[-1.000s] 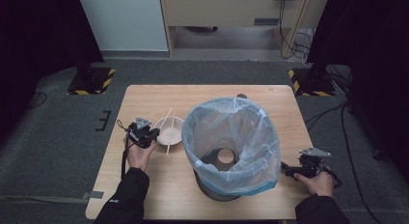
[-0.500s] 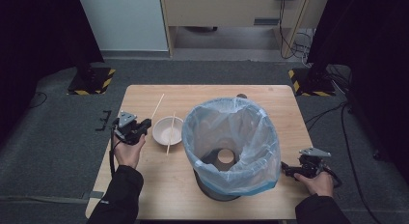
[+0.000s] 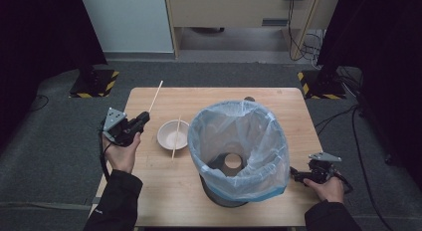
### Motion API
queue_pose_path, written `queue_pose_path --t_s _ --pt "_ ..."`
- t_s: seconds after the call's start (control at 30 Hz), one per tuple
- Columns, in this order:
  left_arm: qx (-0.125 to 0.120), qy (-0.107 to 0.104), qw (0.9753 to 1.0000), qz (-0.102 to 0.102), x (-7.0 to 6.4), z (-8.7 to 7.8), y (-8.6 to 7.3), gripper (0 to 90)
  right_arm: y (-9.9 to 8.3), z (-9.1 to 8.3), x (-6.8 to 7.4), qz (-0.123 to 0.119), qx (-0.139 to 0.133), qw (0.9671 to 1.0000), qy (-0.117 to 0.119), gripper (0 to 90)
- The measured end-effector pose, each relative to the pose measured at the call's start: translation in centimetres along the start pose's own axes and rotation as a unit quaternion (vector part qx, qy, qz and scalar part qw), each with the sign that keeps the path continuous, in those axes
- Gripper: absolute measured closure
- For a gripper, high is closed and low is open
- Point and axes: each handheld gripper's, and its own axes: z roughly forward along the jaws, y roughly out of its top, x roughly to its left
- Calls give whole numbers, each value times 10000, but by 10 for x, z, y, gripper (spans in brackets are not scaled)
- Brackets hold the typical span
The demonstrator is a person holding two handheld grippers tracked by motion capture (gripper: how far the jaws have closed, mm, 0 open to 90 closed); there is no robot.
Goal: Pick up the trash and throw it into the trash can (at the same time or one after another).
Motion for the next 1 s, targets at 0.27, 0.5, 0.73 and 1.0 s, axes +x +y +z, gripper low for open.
queue_pose_path --t_s 0.27,0.5,0.73,1.0 --pt "-439 -249 9987 106 -16 -18 22 855 0 0 0 0 0 10000 -1 42" --pt "-799 -481 9954 229 -33 -32 38 855 0 0 0 0 1 10000 0 42" --pt "-1118 -715 9904 375 -50 -46 51 855 0 0 0 1 0 10000 -3 42" --pt "-1403 -937 9844 508 -65 -60 64 855 0 0 0 -1 0 10000 -1 41"
